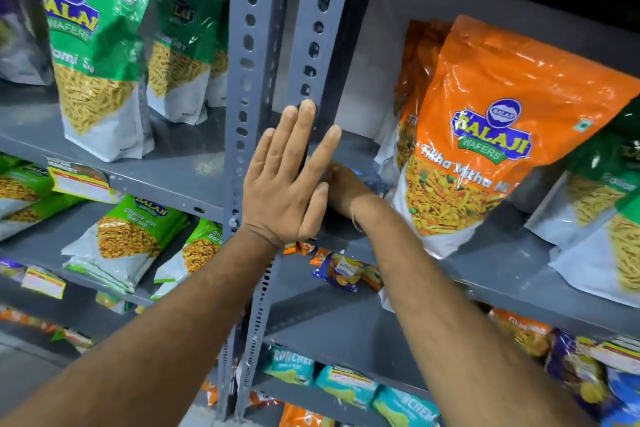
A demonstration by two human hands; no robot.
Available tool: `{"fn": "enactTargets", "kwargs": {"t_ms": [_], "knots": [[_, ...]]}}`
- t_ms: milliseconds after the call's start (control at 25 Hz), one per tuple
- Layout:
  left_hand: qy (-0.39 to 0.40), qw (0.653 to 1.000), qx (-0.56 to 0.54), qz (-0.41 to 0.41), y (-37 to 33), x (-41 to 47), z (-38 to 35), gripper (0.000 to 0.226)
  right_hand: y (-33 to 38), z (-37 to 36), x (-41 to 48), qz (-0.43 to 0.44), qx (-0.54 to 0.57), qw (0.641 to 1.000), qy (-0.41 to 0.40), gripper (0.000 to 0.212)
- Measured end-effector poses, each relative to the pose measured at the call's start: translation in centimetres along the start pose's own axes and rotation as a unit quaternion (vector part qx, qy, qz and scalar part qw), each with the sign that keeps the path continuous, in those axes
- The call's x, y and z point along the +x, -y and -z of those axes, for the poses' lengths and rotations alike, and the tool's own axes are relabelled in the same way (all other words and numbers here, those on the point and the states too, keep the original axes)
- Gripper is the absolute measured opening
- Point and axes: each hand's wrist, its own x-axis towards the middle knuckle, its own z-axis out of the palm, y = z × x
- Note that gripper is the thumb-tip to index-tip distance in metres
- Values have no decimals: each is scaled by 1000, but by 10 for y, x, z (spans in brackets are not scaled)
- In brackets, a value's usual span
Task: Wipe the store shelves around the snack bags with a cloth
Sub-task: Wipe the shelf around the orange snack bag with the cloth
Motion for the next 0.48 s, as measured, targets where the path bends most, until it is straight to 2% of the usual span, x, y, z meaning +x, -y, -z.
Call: {"fn": "enactTargets", "kwargs": {"t_ms": [40, 120, 160, 280, 360, 440, 480], "knots": [[7, 1000, 1, -3, 0, -1, 0, 67, 6, 3, -19, -7, -6, 1000, 11, 26], [10, 1000, 9, -7, -2, -1, -1, 68, 9, 2, -50, 34, 42, 998, 20, 29], [9, 1000, 16, -4, -2, 0, -1, 69, 10, 1, -60, 62, 44, 997, 28, 25], [14, 999, 31, -1, -2, -2, -1, 68, 18, 26, -56, 51, 18, 995, 88, 17], [24, 1000, 17, 9, -1, 0, 0, 67, 25, 45, -33, 18, -26, 996, 80, 23], [21, 1000, 5, 17, -2, -1, -1, 68, 25, 54, -7, -4, -62, 998, 26, 26], [19, 1000, 4, 20, -1, -1, -1, 68, 21, 50, 1, -5, -40, 999, 17, 26]]}}
